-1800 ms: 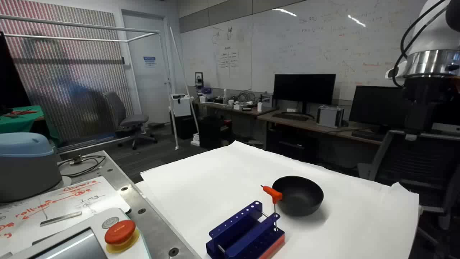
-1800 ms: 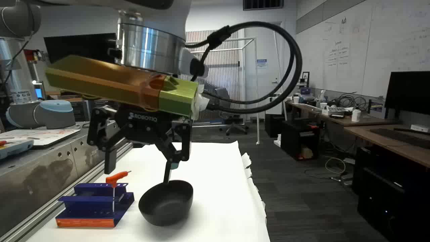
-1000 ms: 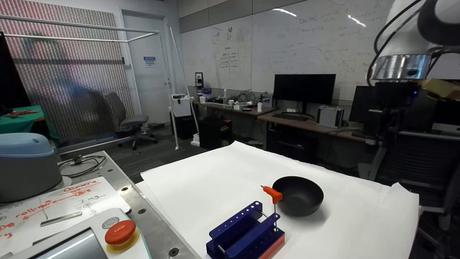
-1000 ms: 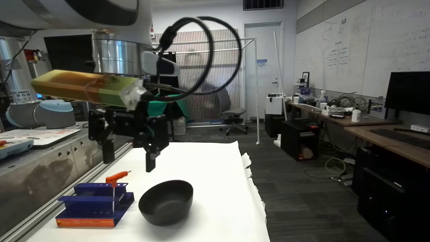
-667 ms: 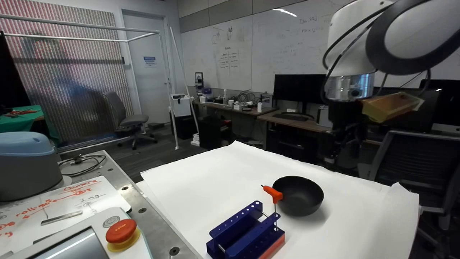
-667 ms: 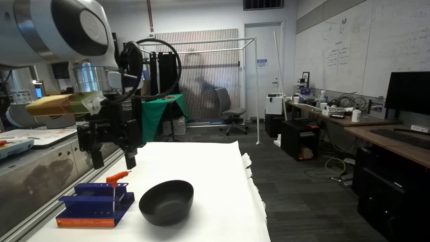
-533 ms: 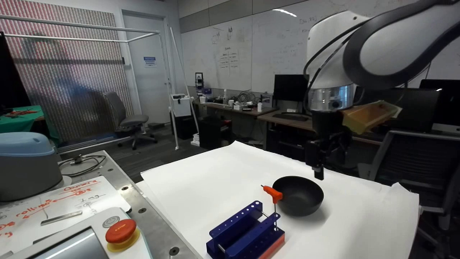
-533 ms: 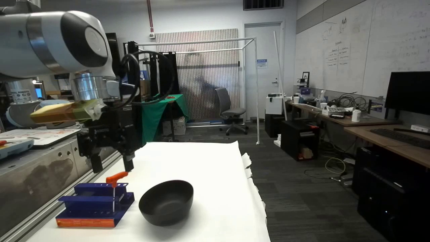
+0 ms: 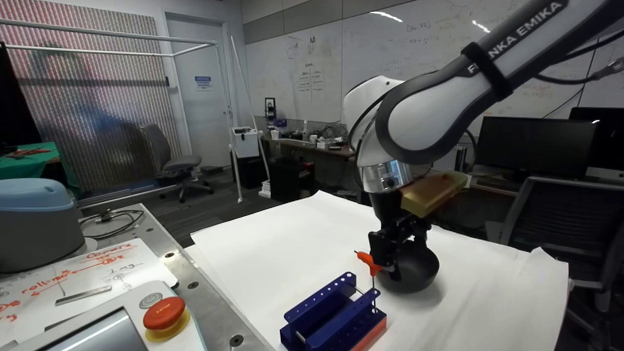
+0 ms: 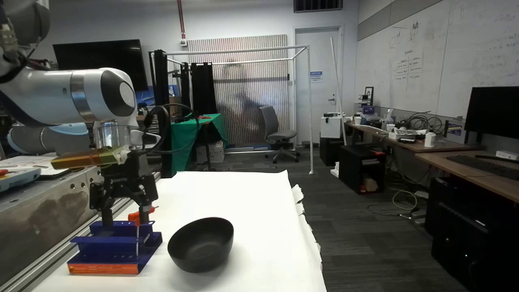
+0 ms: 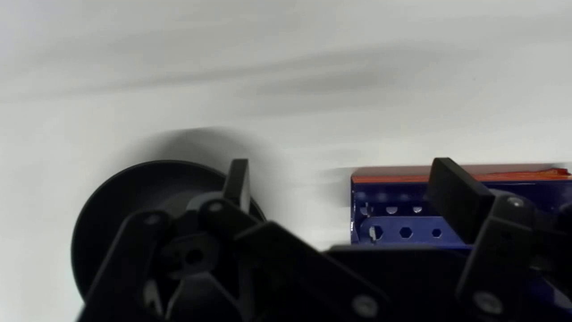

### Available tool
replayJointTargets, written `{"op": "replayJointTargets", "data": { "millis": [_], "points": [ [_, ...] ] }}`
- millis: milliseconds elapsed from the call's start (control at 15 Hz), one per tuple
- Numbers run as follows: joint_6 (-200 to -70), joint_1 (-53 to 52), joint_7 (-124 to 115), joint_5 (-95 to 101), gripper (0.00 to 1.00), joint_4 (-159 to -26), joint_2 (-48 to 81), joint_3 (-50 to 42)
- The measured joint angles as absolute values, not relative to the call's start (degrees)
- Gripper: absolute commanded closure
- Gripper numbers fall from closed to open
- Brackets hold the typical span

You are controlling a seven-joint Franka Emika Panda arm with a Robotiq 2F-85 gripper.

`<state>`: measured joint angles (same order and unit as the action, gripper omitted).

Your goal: Put the orange object in the bowl.

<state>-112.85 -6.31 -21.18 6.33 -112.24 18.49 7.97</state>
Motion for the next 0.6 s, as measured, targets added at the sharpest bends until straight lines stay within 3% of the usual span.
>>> {"op": "replayJointTargets", "data": {
  "millis": [533,600],
  "points": [
    [-116.23,-9.84,-20.89,6.57,0.0,-104.69,25.6,6.13],
    [-116.9,-10.05,-20.89,6.57,0.25,-104.4,25.98,5.75]
  ]
}}
